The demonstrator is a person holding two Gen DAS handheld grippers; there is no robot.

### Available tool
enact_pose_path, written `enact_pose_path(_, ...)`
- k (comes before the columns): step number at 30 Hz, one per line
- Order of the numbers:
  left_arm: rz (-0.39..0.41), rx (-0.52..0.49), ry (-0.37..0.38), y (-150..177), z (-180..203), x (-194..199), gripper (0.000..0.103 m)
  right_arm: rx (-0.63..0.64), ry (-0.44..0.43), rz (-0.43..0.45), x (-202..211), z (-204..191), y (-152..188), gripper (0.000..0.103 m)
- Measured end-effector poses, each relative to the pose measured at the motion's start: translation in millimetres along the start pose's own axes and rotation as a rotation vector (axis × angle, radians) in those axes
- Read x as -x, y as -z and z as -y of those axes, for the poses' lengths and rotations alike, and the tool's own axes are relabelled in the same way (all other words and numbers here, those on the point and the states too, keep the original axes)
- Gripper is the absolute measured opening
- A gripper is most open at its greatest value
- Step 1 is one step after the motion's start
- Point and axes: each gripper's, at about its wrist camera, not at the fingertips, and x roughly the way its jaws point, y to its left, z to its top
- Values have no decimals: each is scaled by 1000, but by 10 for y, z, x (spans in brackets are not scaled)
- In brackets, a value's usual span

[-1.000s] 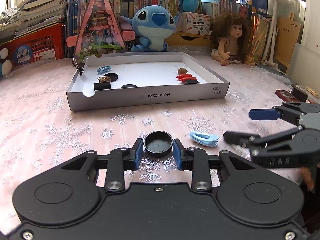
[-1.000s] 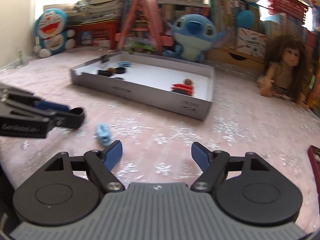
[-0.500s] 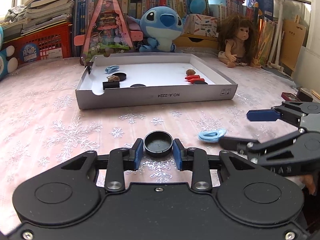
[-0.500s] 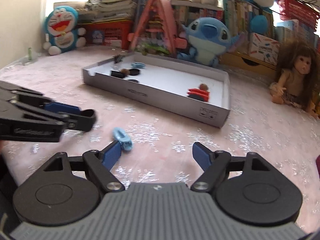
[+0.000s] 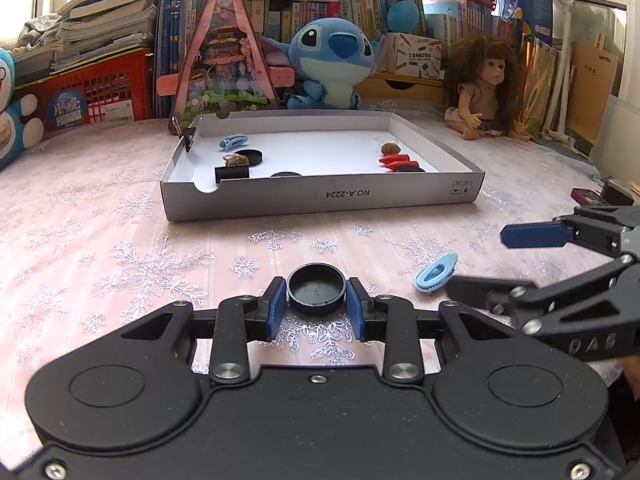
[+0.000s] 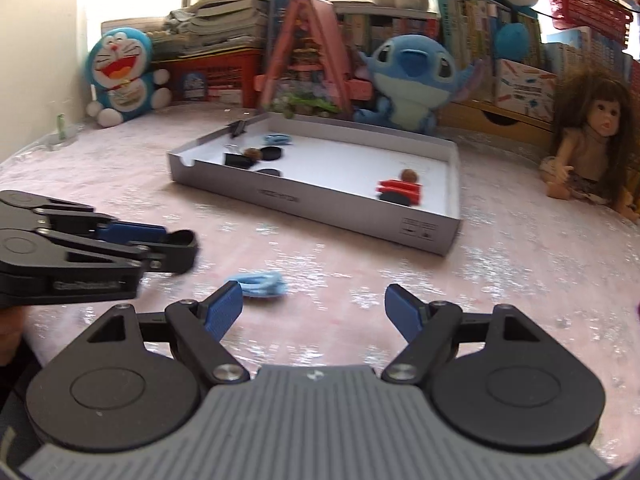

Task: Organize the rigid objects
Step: 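Close the right tool on the light blue hair clip while the left holds the black cup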

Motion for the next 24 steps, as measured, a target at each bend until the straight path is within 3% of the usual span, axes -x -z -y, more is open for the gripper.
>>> enact_pose_path(9, 6, 30, -25, -7, -114, 28, 30, 2, 46, 13, -130, -269, 19, 87)
enact_pose_path(15, 11, 33, -33, 4, -127, 30, 30, -2, 108, 39, -146, -315, 31, 77)
enact_pose_path(21, 11, 34, -33, 10, -122, 29, 31, -19, 118, 48, -146, -327, 52, 71)
enact_pose_path(24, 12, 34, -32, 9, -122, 28, 31, -24, 121, 54, -138, -341, 63, 59)
